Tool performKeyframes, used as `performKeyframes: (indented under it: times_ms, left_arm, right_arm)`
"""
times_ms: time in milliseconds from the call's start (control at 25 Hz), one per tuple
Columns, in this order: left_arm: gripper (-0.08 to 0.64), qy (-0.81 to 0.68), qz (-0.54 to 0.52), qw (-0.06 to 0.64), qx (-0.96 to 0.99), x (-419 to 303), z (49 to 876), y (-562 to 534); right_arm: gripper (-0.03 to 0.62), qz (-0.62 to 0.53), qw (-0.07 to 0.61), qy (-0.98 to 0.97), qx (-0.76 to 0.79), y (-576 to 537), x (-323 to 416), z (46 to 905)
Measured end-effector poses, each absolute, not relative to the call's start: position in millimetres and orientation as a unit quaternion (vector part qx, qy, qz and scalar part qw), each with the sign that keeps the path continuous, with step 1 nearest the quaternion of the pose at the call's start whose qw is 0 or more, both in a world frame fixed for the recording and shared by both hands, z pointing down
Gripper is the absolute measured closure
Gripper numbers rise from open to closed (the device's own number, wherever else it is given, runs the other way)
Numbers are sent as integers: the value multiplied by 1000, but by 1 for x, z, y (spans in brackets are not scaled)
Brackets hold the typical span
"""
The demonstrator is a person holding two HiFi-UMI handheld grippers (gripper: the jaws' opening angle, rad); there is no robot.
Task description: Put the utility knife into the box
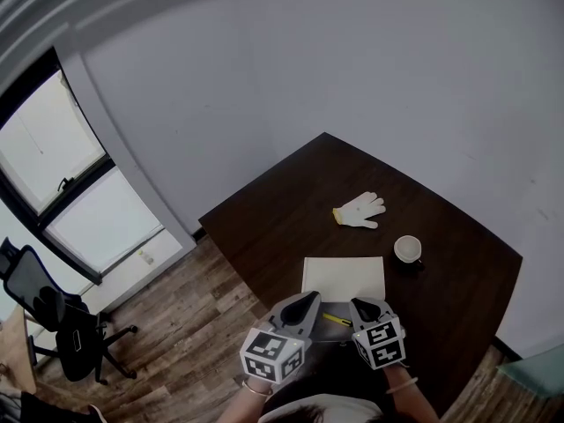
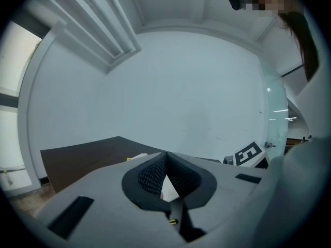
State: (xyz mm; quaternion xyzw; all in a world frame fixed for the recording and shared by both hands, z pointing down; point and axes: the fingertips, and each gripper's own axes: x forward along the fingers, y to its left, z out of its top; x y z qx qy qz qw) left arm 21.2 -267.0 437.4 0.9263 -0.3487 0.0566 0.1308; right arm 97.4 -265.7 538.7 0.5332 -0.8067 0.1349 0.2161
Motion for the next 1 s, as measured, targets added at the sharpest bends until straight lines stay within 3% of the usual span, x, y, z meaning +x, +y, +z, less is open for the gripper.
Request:
performKeyframes:
  times_ms: [1000]
  left_arm:
    - [543, -346, 36, 105, 932, 24, 395, -232]
  right_arm:
    - [583, 54, 111, -815, 566, -226, 105, 429]
